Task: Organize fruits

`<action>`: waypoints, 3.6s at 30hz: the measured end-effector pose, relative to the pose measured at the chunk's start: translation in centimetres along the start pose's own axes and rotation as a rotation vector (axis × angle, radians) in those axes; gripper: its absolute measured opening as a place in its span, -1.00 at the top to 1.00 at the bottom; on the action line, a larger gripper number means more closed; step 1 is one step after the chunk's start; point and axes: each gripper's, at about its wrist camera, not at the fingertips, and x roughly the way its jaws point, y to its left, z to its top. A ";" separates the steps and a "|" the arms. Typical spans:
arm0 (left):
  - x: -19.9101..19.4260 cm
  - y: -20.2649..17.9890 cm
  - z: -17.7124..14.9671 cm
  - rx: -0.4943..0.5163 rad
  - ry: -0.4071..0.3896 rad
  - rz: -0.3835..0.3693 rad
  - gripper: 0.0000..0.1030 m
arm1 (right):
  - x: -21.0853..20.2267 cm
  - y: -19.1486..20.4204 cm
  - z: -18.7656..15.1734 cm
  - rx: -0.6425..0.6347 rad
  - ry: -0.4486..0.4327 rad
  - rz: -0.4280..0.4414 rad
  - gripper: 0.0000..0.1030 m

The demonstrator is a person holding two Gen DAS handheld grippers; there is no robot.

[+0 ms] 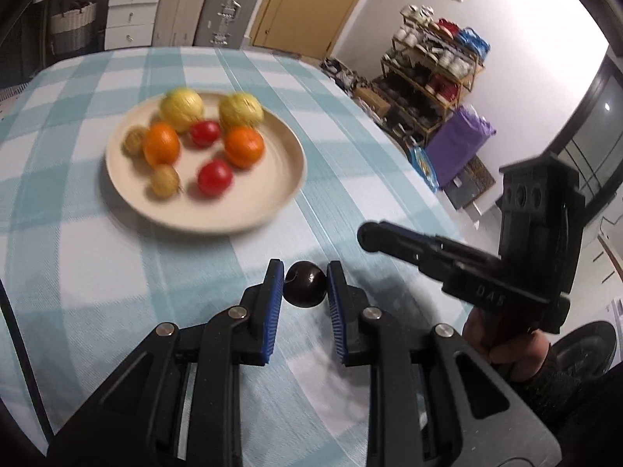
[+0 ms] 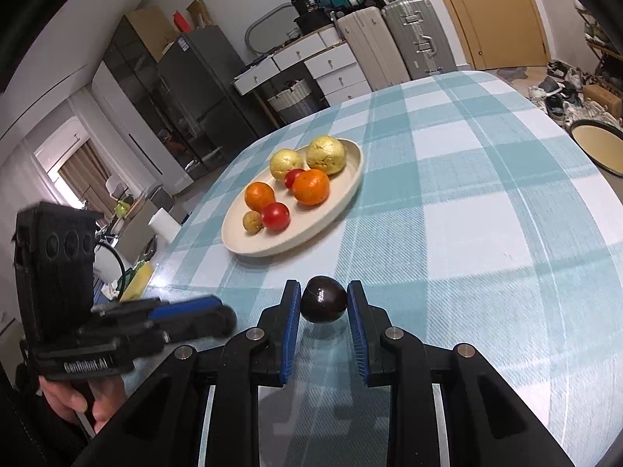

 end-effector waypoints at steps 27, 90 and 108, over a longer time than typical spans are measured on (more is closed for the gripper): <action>5.1 7.4 11.5 -0.085 -0.023 0.035 0.61 | 9.2 2.4 7.7 -0.070 0.080 0.050 0.51; -8.7 1.1 0.9 0.062 -0.560 0.582 -1.00 | -3.0 8.5 5.0 -0.321 -0.521 -0.129 -0.99; -6.8 3.4 -2.0 0.068 -0.648 0.635 -1.00 | -1.5 8.0 2.8 -0.378 -0.498 -0.213 -0.99</action>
